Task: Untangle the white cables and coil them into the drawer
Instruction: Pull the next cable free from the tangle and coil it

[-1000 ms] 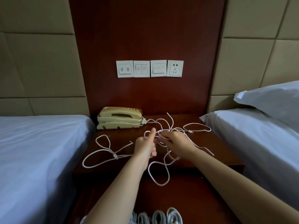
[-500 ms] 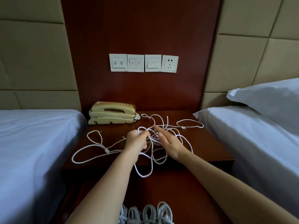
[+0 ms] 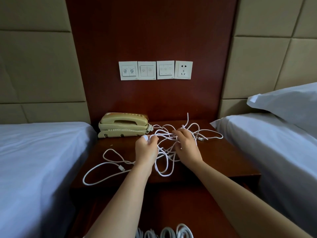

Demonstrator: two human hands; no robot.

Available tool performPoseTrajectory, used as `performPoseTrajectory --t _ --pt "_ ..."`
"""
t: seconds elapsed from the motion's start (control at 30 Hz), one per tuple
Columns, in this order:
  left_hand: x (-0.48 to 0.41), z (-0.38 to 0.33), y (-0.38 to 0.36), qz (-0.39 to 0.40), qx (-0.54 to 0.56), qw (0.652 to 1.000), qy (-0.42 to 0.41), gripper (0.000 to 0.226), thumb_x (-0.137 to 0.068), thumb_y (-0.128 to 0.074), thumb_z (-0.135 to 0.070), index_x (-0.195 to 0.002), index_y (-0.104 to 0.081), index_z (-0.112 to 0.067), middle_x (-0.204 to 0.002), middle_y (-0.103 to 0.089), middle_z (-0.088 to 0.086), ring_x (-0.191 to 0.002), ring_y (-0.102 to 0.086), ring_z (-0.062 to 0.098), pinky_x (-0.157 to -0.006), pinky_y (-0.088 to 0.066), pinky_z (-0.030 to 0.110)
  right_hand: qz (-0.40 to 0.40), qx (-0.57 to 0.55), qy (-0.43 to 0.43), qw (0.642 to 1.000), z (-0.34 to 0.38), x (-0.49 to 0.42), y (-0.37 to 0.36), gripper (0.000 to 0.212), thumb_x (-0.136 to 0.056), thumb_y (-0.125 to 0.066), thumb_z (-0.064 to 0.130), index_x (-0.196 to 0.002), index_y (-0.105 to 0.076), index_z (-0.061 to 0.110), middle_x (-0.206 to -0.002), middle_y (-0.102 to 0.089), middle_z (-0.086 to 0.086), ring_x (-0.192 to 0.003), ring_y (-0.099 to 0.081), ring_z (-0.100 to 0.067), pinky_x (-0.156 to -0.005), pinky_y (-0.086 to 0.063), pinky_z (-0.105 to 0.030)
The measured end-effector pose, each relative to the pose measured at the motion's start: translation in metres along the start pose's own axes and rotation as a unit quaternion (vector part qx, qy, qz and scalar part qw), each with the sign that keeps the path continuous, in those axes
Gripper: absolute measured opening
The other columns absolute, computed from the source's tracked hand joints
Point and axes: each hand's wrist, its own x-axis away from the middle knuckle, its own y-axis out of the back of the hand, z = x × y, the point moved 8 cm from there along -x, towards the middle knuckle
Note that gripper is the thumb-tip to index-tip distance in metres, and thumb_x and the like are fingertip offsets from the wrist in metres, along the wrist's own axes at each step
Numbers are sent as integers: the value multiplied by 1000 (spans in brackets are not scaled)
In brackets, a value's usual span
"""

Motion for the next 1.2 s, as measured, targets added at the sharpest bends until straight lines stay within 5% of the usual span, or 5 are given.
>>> performPoseTrajectory --t 0.17,0.33,0.5,0.77,1.2 --pt "-5 -1 14 -75 -13 997 -14 19 -89 -51 -18 -78 -50 -2 -61 -37 9 -59 -35 20 -60 -32 34 -11 105 46 993 17 -4 -4 52 -91 -51 12 -141 -40 18 -144 -39 -2 -130 -34 -23 -105 -29 -42" --pt "-2 -9 20 -89 -66 993 -37 37 -93 -46 -15 -59 -32 -10 -53 -34 2 -48 -31 18 -56 -29 31 -99 129 56 985 22 -2 3 55 -76 -65 -2 -128 -56 13 -124 -56 -8 -113 -52 -31 -89 -48 -48" --pt "-10 20 37 -106 -10 990 91 21 -94 -43 -13 -74 -48 -7 -58 -40 7 -49 -36 18 -51 -31 27 -177 4 17 984 18 -7 16 28 -78 -67 0 -103 -69 12 -121 -57 -10 -113 -42 -29 -87 -36 -39" --pt "-12 -4 70 -158 -150 976 -11 24 -93 -46 -14 -83 -64 1 -73 -55 9 -68 -53 26 -58 -39 30 99 194 75 973 -6 2 -23 18 -97 -47 25 -105 -63 22 -93 -67 2 -82 -64 -21 -58 -49 -32" --pt "-20 -30 128 -273 42 959 -66 27 -90 -42 -15 -67 -55 -19 -59 -49 11 -56 -51 24 -59 -43 35 249 205 -217 921 -98 -18 -19 30 -91 -42 6 -116 -58 6 -121 -59 -15 -110 -56 -32 -90 -49 -40"
